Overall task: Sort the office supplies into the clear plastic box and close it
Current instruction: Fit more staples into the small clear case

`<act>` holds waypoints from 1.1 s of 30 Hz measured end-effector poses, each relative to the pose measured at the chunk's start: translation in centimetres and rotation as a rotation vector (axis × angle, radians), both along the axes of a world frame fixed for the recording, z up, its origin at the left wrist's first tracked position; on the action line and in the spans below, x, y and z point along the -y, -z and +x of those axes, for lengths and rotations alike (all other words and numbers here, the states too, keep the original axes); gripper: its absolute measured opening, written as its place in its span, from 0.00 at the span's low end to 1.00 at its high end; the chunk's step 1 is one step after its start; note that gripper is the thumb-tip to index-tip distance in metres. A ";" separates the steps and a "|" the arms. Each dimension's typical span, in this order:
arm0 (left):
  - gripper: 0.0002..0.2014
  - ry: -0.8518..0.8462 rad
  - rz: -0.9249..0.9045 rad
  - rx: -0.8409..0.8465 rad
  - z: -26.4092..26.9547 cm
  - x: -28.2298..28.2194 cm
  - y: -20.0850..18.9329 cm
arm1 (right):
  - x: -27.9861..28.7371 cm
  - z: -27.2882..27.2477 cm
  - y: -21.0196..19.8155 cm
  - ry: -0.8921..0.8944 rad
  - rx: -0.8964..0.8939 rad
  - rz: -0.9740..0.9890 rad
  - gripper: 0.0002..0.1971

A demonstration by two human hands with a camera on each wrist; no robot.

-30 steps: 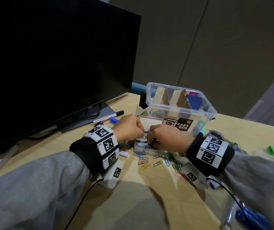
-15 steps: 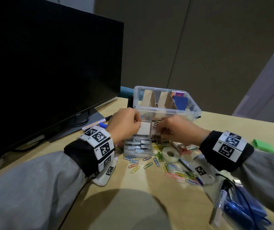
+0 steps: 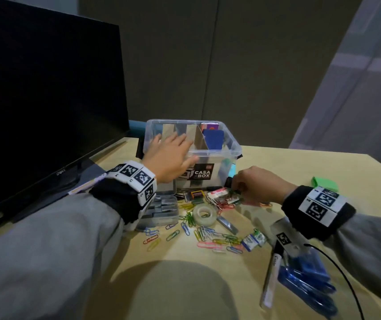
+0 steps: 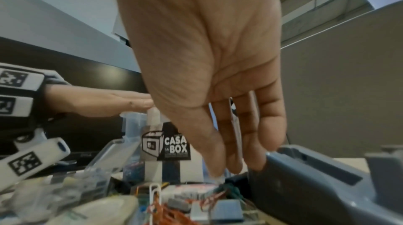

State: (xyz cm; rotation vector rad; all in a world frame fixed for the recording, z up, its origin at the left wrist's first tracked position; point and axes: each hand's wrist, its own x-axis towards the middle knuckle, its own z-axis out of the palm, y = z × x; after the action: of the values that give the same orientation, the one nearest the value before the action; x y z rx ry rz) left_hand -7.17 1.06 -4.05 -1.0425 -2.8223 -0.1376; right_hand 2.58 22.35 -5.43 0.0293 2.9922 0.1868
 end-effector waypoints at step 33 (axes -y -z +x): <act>0.19 0.289 0.333 0.001 3.3 -0.4 0.1 | 1.0 -0.8 -2.8 -0.064 0.127 -0.301 0.07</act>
State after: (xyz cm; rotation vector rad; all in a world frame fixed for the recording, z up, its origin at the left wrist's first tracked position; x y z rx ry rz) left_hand -3.91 1.42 -4.11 -1.3503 -2.5094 -0.6116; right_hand 1.73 21.31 -2.68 -0.1072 2.8624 -0.2460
